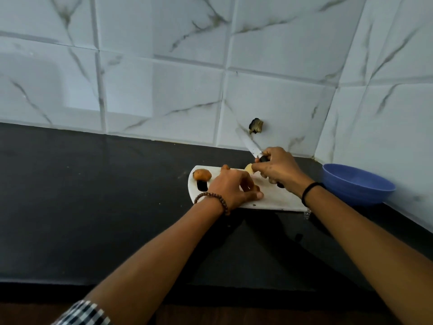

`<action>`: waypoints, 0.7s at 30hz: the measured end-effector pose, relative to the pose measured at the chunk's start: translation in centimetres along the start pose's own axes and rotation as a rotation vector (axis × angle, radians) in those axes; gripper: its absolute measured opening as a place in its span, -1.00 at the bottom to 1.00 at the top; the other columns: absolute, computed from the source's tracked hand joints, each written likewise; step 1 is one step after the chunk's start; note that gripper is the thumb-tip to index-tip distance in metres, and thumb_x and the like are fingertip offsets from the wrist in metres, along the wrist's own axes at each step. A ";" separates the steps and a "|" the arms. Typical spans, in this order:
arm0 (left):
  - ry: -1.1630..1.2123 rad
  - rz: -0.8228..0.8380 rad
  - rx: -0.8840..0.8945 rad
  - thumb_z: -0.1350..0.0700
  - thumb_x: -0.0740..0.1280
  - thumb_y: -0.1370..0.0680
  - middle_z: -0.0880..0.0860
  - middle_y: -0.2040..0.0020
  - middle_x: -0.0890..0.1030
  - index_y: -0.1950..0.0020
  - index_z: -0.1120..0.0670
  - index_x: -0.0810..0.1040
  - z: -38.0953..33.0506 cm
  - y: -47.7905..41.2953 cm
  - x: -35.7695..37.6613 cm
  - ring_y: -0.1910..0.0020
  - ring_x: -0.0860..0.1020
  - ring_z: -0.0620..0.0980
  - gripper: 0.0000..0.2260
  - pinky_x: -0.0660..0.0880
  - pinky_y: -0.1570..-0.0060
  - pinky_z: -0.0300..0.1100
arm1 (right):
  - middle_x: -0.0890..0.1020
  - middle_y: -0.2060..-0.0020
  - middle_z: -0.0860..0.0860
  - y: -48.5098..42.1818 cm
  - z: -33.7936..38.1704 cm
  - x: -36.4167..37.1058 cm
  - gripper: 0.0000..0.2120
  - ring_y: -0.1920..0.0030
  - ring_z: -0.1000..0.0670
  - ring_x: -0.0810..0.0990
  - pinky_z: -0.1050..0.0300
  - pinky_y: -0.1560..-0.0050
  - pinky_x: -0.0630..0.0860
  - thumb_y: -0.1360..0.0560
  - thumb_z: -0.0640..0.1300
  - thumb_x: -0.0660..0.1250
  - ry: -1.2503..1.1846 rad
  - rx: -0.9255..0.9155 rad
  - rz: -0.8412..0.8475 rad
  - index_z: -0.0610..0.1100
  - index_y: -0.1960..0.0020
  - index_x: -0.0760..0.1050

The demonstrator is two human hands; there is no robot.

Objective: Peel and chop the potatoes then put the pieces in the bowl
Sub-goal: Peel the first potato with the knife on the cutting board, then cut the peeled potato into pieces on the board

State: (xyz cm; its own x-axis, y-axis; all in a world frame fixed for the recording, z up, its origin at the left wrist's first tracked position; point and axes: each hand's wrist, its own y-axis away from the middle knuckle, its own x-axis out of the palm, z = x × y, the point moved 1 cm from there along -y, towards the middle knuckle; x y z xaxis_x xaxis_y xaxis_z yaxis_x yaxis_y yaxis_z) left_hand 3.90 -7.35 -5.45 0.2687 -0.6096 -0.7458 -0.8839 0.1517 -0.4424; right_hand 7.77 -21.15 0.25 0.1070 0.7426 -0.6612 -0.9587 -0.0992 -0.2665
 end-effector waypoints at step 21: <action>0.060 0.023 -0.065 -0.11 0.46 -0.43 0.00 0.02 0.63 0.02 0.07 0.62 -0.7 -0.3 -0.2 -0.02 0.54 -0.10 -0.72 0.40 -0.09 -0.27 | 0.63 0.18 -0.13 -5.8 0.6 5.1 -0.80 0.19 -0.07 0.63 0.05 0.24 0.58 -0.39 -0.14 0.48 0.262 -0.038 0.050 -0.24 0.07 0.58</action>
State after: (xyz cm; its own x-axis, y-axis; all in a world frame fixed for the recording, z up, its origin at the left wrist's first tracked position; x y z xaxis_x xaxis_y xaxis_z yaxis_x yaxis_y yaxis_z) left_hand 3.84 -7.79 -4.88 0.2260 -0.6521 -0.7237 -0.9132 0.1168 -0.3905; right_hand 13.71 -16.37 -1.18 0.1292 0.5395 -0.8320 -0.9545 -0.1596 -0.2517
